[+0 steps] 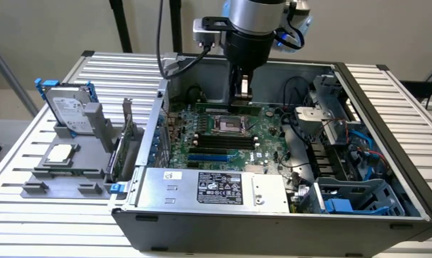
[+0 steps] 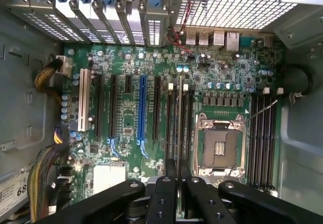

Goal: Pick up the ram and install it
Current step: 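Insert the ram into the slot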

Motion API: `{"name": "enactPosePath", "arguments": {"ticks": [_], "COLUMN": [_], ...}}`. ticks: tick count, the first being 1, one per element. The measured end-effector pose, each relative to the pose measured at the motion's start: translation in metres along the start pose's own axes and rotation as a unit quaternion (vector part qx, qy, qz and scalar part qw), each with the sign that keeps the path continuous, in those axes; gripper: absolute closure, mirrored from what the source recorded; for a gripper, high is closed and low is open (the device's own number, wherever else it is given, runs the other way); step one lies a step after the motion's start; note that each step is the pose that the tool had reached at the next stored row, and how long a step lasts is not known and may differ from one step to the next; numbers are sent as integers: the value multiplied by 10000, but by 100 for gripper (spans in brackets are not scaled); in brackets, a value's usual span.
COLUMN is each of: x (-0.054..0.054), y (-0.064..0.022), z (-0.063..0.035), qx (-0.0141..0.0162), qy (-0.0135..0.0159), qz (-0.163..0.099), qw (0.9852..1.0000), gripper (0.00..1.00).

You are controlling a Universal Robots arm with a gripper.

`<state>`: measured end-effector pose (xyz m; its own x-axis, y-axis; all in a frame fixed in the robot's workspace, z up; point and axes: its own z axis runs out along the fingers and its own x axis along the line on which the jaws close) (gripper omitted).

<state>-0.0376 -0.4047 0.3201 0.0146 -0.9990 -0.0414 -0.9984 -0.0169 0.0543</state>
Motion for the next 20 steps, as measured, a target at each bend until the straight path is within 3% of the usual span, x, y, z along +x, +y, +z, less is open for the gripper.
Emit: {"name": "enactPosePath", "arguments": {"ticks": [17, 20], "x": [-18, -20], "y": [-84, -90], "z": [300, 335], "qx": [4, 7], "qy": [-1, 25], "qz": [64, 89], "qw": [10000, 10000], "gripper": [86, 86]}}
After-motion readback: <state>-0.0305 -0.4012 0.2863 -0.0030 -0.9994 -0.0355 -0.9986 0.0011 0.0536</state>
